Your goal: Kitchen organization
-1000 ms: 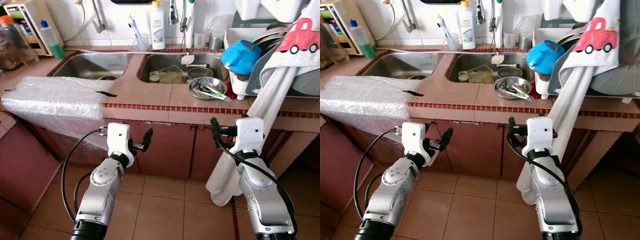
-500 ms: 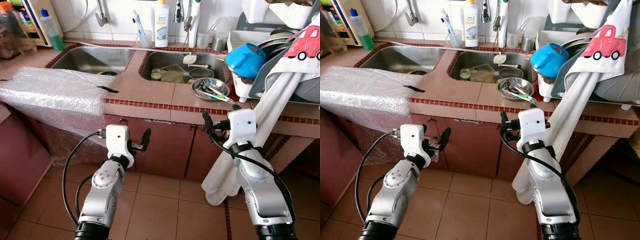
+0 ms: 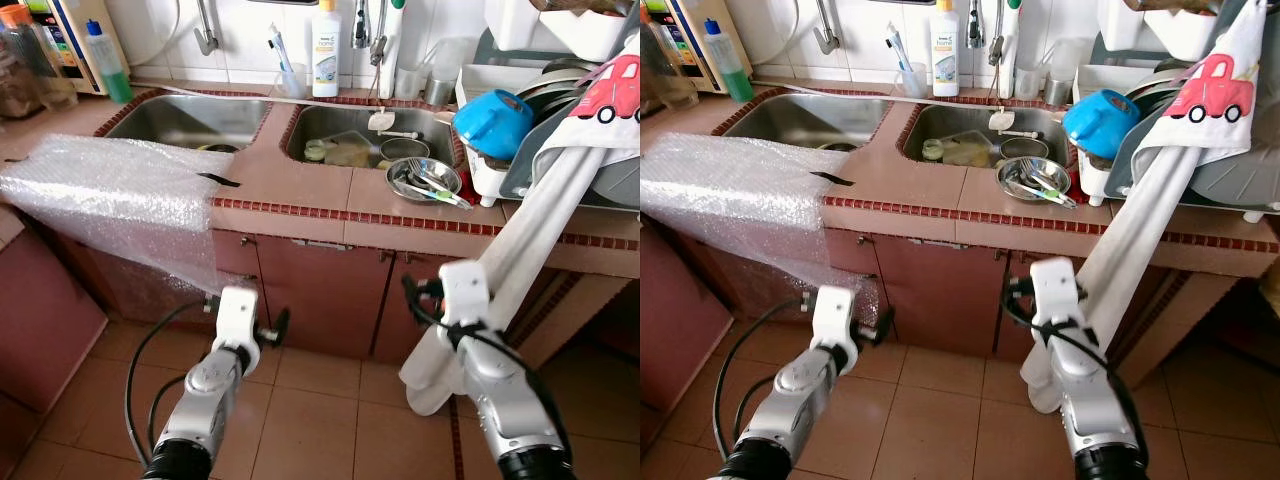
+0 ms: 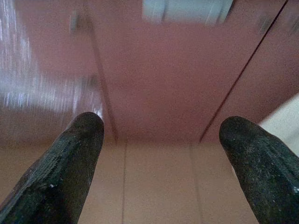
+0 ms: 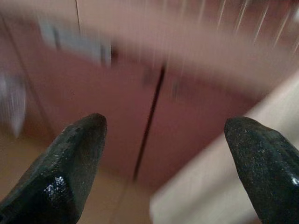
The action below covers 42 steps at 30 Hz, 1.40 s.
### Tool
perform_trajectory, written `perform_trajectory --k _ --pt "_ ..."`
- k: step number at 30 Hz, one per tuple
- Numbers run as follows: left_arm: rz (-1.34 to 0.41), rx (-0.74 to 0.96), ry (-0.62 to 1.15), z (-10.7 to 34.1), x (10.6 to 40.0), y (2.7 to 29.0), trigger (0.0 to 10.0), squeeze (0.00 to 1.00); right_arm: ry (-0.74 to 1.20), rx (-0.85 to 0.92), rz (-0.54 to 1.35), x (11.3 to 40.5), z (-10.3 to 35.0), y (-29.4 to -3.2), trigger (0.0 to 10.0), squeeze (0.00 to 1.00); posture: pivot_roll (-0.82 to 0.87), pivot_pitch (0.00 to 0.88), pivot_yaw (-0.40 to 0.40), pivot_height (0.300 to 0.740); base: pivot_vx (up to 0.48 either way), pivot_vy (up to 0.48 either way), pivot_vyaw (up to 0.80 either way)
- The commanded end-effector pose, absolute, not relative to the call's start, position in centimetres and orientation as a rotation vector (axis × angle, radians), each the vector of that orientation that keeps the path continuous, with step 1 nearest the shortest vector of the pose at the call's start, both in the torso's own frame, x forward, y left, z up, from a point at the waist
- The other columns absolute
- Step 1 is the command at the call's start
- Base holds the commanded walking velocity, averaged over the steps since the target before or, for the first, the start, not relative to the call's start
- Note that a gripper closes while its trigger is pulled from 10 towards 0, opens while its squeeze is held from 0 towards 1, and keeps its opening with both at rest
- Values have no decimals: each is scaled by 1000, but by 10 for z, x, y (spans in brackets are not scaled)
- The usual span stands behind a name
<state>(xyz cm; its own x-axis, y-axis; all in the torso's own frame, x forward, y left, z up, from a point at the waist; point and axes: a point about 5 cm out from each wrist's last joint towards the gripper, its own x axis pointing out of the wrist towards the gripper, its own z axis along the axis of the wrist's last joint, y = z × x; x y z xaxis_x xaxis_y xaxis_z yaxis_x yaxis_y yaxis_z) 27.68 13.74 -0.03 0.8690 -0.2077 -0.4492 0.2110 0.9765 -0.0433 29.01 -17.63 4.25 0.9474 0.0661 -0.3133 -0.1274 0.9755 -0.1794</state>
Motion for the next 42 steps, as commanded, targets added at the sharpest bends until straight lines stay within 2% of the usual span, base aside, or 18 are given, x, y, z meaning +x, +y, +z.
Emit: perform_trajectory --k 1,4,7,9,11,14,18,23,29,42 --pt "-197 48 504 -7 275 143 10000 0 356 -202 74 289 30 -183 10000 0 -43 0 38 740 0 0 0" --pt "-197 136 589 -24 264 150 10000 0 523 -195 58 273 -4 -190 10000 0 -32 0 38 740 0 0 0" --pt "-158 142 715 -42 250 160 10000 0 677 -225 38 252 -31 -197 10000 0 -16 0 38 740 0 0 0" --pt "-64 64 814 -53 238 169 10000 0 753 -243 36 239 -44 -201 10000 0 -16 0 42 740 0 0 0" --pt "-19 18 865 -58 231 174 10000 0 803 -255 47 230 -52 -202 10000 0 -19 0 45 740 0 0 0" --pt "-54 42 888 -62 226 173 10000 0 836 -282 60 222 -57 -204 10000 0 -18 0 52 740 0 0 0" --pt "-88 41 984 -75 203 180 10000 0 927 -290 45 196 -73 -210 10000 0 -21 0 71 740 0 0 0" --pt "-87 64 997 -77 198 186 10000 0 945 -257 16 187 -77 -212 10000 0 -25 0 77 740 0 0 -180" --pt "-129 115 992 -76 198 192 10000 0 982 -286 40 175 -83 -212 10000 0 -33 0 91 740 0 0 -785" --pt "-178 205 1007 -78 195 194 10000 0 989 -306 77 171 -86 -207 10000 0 -38 0 99 740 0 0 -781"
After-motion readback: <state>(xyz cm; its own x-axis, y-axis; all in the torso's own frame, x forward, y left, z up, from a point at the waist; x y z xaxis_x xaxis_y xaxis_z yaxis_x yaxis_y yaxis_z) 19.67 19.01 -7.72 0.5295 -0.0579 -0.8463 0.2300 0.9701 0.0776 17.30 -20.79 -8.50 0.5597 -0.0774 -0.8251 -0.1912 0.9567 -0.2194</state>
